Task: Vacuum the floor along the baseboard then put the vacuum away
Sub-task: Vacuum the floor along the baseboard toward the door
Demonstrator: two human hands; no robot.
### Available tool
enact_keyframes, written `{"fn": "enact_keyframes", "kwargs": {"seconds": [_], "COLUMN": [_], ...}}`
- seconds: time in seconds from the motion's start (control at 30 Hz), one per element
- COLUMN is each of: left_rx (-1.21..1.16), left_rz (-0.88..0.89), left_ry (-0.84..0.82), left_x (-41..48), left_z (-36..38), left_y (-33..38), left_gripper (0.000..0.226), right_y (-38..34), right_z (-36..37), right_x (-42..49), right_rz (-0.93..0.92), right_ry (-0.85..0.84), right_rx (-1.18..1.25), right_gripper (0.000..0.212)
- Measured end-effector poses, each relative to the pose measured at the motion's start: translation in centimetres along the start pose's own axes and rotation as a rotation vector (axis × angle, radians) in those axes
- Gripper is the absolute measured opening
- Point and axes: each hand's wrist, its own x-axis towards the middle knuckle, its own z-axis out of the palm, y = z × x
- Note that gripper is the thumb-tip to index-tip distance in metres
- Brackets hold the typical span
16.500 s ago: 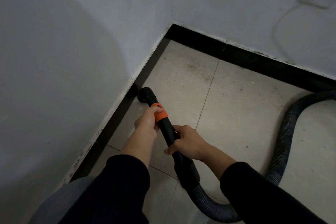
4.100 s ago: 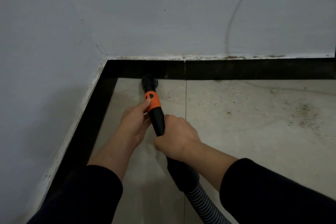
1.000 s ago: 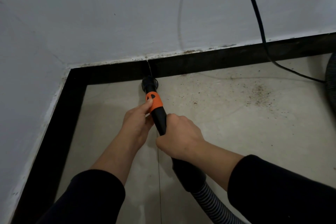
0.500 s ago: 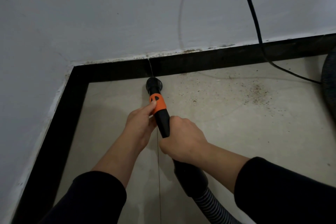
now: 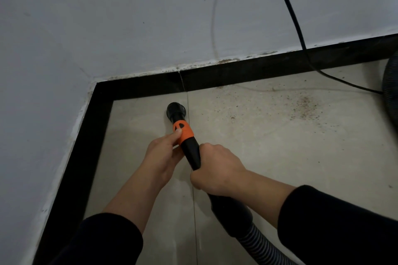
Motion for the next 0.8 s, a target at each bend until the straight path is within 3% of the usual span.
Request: {"fn": "enact_keyframes", "kwargs": {"seconds": [0.8], "left_rx": [0.012], "left_rz": [-0.025], "left_ry": [-0.053], "left_x": [-1.4], "left_z": [4.5], "left_y": [-0.8], "left_gripper": [0.027], "right_y": [3.4], "right_z": [-2.1], "right_x": [-2.0], "right_rz": [0.046], "right_ry": [0.068], "right_rx": [0.014], "right_gripper": [0.022]}}
